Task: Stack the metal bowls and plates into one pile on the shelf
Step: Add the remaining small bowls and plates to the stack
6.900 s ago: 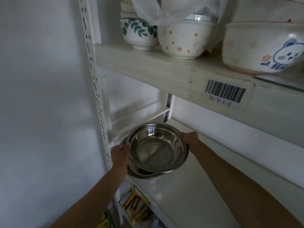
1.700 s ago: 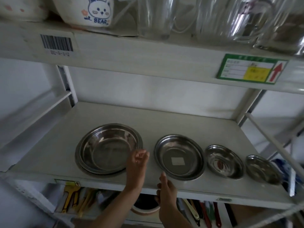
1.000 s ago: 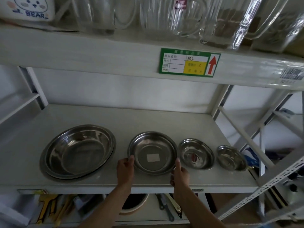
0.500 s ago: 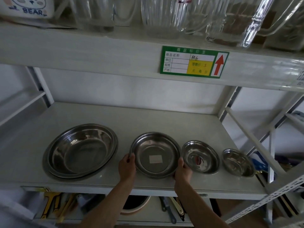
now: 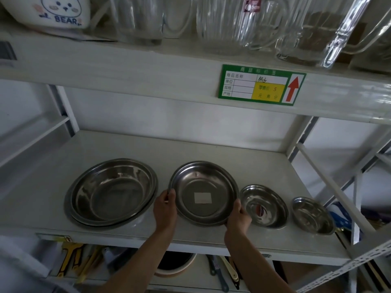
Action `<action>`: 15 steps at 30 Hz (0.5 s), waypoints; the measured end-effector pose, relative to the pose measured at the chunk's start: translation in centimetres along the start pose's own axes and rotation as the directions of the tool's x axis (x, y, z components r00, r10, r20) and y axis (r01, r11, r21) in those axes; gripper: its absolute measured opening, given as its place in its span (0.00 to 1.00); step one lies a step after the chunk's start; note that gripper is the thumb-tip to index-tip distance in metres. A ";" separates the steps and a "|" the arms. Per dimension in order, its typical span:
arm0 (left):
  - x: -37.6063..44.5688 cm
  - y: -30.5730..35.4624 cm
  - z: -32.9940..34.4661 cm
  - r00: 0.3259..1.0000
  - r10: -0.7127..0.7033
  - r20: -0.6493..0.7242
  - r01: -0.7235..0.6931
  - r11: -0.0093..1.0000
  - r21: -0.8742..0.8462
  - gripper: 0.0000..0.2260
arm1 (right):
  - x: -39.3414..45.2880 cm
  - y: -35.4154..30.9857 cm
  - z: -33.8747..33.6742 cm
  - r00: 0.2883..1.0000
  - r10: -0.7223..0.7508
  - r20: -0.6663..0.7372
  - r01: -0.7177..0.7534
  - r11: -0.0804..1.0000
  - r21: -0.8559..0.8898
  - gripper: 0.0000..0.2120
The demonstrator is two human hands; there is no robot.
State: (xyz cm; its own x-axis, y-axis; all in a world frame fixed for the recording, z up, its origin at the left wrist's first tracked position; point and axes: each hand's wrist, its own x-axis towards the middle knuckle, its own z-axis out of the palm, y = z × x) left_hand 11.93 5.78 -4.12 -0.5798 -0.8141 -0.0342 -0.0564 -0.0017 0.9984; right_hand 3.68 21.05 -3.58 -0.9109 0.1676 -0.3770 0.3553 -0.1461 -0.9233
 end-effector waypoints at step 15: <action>3.5 4.9 -6.3 0.983 0.009 -0.182 -0.032 0.992 -0.120 0.14 | -2.6 -2.3 8.9 0.976 -0.154 0.153 0.161 0.986 -0.032 0.20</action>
State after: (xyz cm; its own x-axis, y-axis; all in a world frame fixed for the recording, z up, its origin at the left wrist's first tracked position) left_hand 14.77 -0.70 0.90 -0.4228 -0.9061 -0.0162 0.0600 -0.0459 0.9971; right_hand 3.33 12.31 0.16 -0.9761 0.0366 -0.2143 0.2106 -0.0863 -0.9738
